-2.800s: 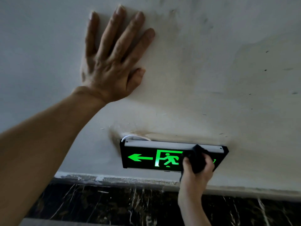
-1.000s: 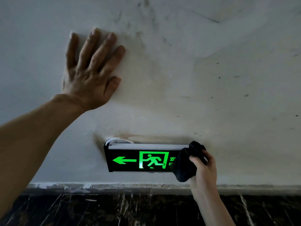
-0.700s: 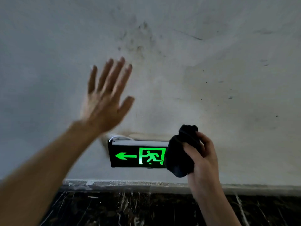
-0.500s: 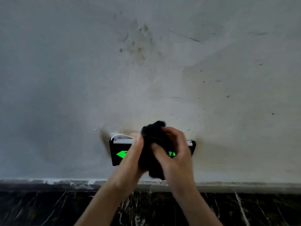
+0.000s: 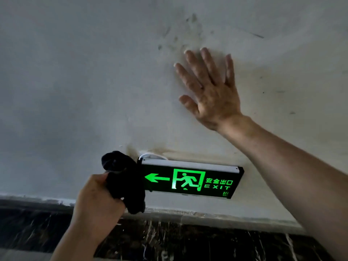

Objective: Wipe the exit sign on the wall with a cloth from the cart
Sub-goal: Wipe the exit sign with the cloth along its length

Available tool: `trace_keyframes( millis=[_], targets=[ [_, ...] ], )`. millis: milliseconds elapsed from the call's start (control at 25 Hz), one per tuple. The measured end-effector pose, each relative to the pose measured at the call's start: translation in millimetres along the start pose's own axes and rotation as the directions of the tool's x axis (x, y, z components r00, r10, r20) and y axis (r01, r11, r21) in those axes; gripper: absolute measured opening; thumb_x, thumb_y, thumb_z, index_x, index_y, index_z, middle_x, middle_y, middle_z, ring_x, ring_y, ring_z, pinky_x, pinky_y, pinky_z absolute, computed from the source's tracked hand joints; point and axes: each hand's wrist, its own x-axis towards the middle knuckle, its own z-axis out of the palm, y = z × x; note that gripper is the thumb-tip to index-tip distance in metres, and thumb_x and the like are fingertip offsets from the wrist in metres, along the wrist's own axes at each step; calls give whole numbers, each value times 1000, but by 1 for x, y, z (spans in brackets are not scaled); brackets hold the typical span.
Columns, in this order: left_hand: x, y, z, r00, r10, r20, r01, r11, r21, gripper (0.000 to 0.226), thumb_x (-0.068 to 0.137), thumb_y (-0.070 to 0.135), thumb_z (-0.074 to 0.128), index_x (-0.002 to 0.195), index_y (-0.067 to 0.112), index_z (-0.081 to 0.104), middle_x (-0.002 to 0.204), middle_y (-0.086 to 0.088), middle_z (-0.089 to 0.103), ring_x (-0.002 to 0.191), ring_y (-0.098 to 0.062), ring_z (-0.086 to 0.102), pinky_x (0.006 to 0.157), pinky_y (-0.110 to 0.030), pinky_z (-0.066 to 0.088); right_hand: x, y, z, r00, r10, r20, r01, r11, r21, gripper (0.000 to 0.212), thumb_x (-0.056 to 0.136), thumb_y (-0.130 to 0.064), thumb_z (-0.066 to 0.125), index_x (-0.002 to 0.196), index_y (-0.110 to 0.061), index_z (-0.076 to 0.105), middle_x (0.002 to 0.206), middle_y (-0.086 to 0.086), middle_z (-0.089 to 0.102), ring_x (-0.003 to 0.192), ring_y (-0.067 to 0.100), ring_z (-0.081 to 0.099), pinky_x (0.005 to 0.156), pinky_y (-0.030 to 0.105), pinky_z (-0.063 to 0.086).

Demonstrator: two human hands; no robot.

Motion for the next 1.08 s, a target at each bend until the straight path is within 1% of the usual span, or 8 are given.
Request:
trace_keyframes(
  millis=[120, 240, 360, 520, 600, 720, 960, 1080],
  targets=[
    [22, 13, -19, 989, 146, 25, -145, 988, -50, 34, 67, 14, 64, 101, 16, 66, 95, -5, 67, 80, -16, 65, 71, -27, 56, 2, 9, 22, 994, -47, -96, 37, 994, -106, 60, 96, -47, 44, 150, -23, 31, 155, 9, 36, 142, 36, 30, 110, 63, 6],
    [54, 11, -22, 909, 402, -108, -381, 908, 171, 47, 88, -5, 49, 122, 26, 57, 120, -1, 65, 101, -17, 70, 76, -31, 61, 3, 12, 33, 982, -66, -175, 40, 988, -150, 61, 97, -50, 40, 151, -23, 29, 155, 9, 37, 142, 36, 29, 111, 62, 5],
    [81, -3, -19, 795, 588, -153, -497, 774, 392, 58, 90, -10, 57, 118, 41, 58, 123, 5, 63, 109, -15, 67, 82, -30, 60, 4, 14, 37, 971, -78, -224, 43, 986, -160, 60, 97, -51, 34, 150, -24, 30, 154, 8, 39, 140, 36, 32, 112, 62, 8],
    [106, -38, -23, 726, 679, -113, -324, 482, 814, 71, 76, -17, 61, 107, 46, 54, 118, -4, 47, 98, -16, 54, 86, -29, 46, 6, 14, 40, 966, -91, -241, 46, 982, -186, 59, 97, -53, 31, 148, -24, 36, 151, 7, 44, 138, 35, 37, 111, 63, 14],
    [109, -57, -25, 754, 640, -149, -262, 501, 825, 64, 76, -17, 58, 115, 33, 54, 115, -3, 43, 88, -7, 51, 82, -25, 45, 7, 15, 41, 968, -81, -240, 37, 983, -182, 59, 96, -54, 32, 148, -25, 35, 151, 7, 44, 138, 35, 37, 111, 62, 13],
    [112, -82, -34, 777, 573, -259, -137, 556, 820, 55, 81, -12, 57, 126, 19, 52, 115, -3, 45, 86, -9, 50, 82, -36, 46, 5, 15, 44, 965, -75, -249, 26, 980, -196, 59, 96, -53, 34, 148, -26, 34, 151, 6, 44, 139, 35, 35, 111, 63, 13],
    [119, -115, -64, 834, 470, -289, 39, 472, 881, 51, 83, -11, 58, 127, 13, 53, 118, -9, 48, 97, -31, 55, 91, -52, 48, 7, 14, 49, 952, -93, -292, 30, 977, -212, 58, 95, -53, 35, 147, -26, 35, 149, 7, 46, 137, 34, 36, 110, 64, 14],
    [123, -124, -78, 845, 422, -329, 186, 345, 920, 42, 82, -2, 64, 120, 15, 58, 114, -14, 53, 97, -35, 54, 92, -53, 46, 6, 16, 50, 952, -92, -293, 27, 975, -219, 58, 95, -53, 35, 147, -26, 35, 149, 7, 46, 137, 35, 37, 110, 65, 16]
  ],
)
